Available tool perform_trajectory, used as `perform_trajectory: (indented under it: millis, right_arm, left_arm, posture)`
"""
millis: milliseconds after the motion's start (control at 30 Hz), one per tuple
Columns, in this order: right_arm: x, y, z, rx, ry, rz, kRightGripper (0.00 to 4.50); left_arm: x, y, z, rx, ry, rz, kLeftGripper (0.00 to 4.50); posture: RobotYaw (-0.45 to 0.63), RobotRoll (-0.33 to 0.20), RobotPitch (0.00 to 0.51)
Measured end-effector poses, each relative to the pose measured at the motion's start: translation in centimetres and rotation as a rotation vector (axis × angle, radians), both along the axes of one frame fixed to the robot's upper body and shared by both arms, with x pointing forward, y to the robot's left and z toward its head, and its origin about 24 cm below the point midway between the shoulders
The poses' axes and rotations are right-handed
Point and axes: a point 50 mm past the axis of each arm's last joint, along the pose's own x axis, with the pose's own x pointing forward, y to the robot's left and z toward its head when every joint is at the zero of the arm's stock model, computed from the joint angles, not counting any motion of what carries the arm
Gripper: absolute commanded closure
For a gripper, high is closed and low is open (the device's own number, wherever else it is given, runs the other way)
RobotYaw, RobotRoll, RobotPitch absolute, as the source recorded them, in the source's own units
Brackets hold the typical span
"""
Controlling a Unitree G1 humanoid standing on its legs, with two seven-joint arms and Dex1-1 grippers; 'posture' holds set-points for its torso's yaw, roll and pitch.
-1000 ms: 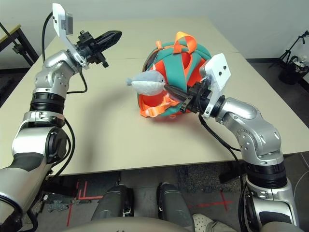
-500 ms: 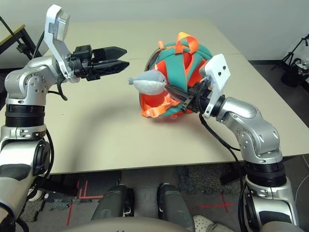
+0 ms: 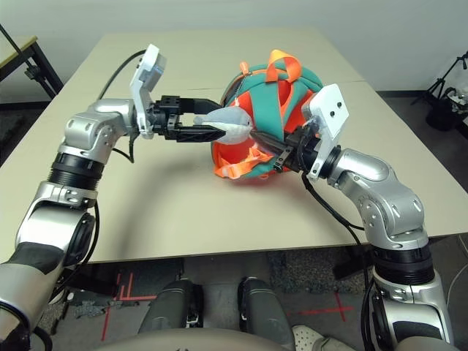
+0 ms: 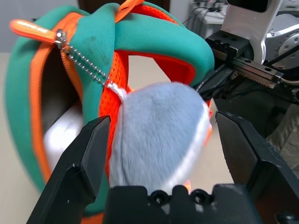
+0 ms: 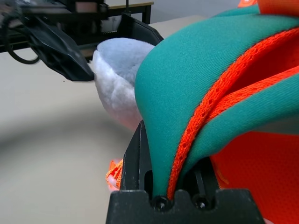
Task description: Put the pencil case into the backpack and zip it.
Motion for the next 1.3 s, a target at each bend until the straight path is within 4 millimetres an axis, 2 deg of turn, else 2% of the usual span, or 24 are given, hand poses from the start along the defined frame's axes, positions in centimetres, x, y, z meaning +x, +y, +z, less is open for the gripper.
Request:
perform_trajectory:
  millis: [67,267,333,367,400,500,733,967,1100,1300]
  right_arm:
    - [-0.1,0.0,-0.1,-0.002,0.004,-0.008,4.36]
    - [-0.3,0.0,0.0,-0.006,-0.002,-0.008,4.36]
    - [-0.3,0.0,0.0,-0.006,-0.002,-0.008,4.36]
    - [-0.3,0.1,0.0,-0.006,-0.002,-0.006,4.36]
    - [-0.3,0.1,0.0,-0.006,-0.003,-0.005,4.36]
    - [-0.2,0.2,0.2,-0.007,-0.008,0.001,4.36]
    - [0.1,0.3,0.0,-0.004,0.005,0.013,4.36]
    - [0.2,0.7,-0.1,-0.009,0.007,0.034,4.36]
    - [0.3,0.9,0.0,-0.008,0.006,0.039,4.36]
    - [0.3,0.9,0.0,-0.009,0.004,0.040,4.36]
  left_arm:
    - [0.1,0.0,-0.3,0.003,0.003,-0.001,0.94]
    - [0.2,0.5,-0.3,0.015,0.000,0.005,3.29]
    - [0.3,1.0,-0.1,0.022,-0.006,0.021,3.90]
    - [0.3,1.2,0.0,0.026,-0.010,0.027,4.16]
    - [0.3,1.4,0.1,0.027,-0.013,0.032,4.27]
    - [0.2,2.4,0.9,0.033,-0.043,0.063,4.30]
    - [0.6,6.9,3.0,-0.011,-0.099,0.260,4.30]
    - [0.5,9.1,3.7,0.001,-0.118,0.339,4.30]
    - [0.5,10.6,2.1,0.032,-0.083,0.390,4.30]
    - [-0.3,11.4,-3.9,0.185,0.074,0.409,4.30]
  posture:
    - [-0.01,0.000,0.047]
    - [0.00,0.000,0.047]
    - [0.00,0.000,0.047]
    - [0.03,0.000,0.047]
    - [0.03,0.000,0.047]
    - [0.05,0.000,0.048]
    - [0.06,0.000,0.051]
    - [0.06,0.000,0.050]
    - [0.07,0.000,0.049]
    - [0.07,0.000,0.049]
